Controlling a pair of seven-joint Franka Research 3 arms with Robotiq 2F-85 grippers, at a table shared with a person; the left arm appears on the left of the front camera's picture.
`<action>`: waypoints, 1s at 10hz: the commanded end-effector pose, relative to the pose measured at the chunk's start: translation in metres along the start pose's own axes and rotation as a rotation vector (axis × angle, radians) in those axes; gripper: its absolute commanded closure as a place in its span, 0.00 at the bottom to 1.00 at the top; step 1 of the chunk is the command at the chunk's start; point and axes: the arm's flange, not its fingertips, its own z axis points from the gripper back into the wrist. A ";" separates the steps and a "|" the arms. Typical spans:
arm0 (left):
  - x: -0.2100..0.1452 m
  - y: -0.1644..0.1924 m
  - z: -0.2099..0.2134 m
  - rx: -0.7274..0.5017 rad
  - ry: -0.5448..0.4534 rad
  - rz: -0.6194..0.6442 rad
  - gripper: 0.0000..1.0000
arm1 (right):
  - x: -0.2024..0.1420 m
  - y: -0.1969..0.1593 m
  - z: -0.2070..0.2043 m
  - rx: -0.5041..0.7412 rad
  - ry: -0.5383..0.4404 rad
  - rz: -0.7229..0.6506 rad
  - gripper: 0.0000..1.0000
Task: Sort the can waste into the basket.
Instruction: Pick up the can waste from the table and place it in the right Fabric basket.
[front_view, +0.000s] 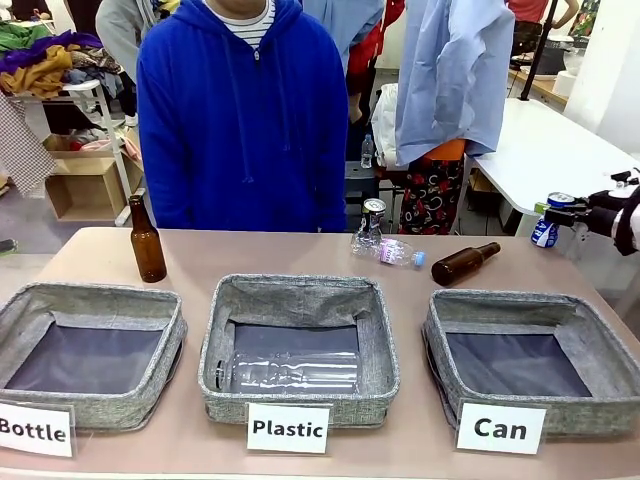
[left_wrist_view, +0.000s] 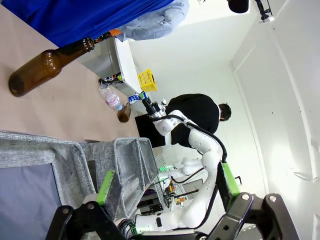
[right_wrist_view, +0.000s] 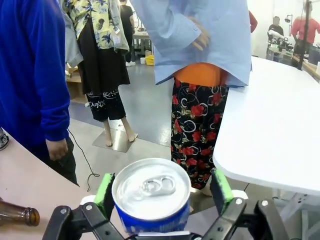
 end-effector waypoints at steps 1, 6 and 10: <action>-0.001 -0.004 0.000 -0.007 0.006 0.011 0.00 | -0.004 -0.002 -0.006 0.003 -0.009 -0.003 0.59; -0.001 -0.004 0.000 -0.007 0.006 0.011 0.00 | 0.000 0.001 0.000 0.022 -0.021 -0.007 0.87; -0.001 -0.004 0.000 -0.007 0.006 0.011 0.00 | 0.085 0.033 0.060 0.101 0.048 0.023 1.00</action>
